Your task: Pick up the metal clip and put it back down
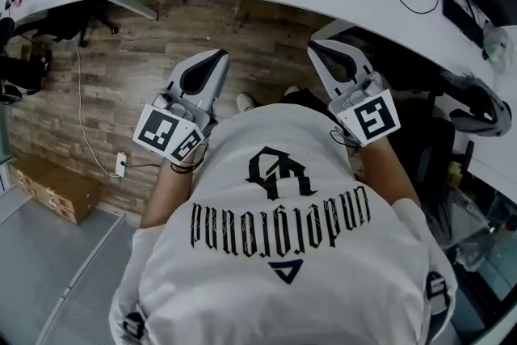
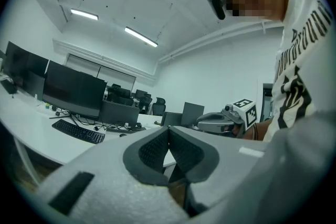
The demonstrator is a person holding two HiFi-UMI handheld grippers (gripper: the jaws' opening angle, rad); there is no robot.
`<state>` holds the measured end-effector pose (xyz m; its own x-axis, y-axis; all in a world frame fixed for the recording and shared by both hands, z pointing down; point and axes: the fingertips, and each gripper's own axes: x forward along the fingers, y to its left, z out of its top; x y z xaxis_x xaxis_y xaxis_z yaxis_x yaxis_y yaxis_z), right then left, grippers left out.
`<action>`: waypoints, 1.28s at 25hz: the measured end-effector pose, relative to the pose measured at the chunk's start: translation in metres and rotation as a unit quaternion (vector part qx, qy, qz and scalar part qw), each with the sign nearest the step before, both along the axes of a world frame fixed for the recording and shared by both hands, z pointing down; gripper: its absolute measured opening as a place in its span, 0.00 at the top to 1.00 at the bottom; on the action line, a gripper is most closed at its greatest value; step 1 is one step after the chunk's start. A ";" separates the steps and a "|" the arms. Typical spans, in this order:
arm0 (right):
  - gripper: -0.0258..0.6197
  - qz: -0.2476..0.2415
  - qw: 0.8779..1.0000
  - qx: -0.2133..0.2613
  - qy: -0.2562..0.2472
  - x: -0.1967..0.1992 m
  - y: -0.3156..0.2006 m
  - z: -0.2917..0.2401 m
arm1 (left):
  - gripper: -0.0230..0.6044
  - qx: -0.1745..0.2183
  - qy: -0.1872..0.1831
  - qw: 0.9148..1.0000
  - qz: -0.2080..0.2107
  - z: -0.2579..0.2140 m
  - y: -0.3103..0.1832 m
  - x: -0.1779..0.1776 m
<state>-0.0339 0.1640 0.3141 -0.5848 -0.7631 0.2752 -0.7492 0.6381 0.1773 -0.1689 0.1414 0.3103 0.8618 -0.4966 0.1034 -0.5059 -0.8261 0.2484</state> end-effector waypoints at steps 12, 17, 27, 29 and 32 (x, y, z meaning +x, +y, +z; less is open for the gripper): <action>0.94 -0.031 0.999 -0.028 -0.022 0.062 0.075 0.025 | 0.94 -0.005 -0.009 1.000 -0.012 0.010 0.066 0.082; 0.94 -0.033 0.999 -0.031 -0.022 0.104 0.114 0.029 | 0.94 0.003 -0.011 1.000 -0.014 0.009 0.102 0.121; 0.94 -0.047 0.998 -0.021 -0.028 0.138 0.158 0.022 | 0.94 0.009 -0.021 0.999 -0.023 0.007 0.148 0.154; 0.94 -0.049 0.998 -0.021 -0.029 0.142 0.163 0.023 | 0.94 0.008 -0.022 0.999 -0.026 0.008 0.153 0.158; 0.94 -0.052 0.998 -0.018 -0.032 0.146 0.168 0.022 | 0.94 0.008 -0.022 0.999 -0.027 0.008 0.160 0.163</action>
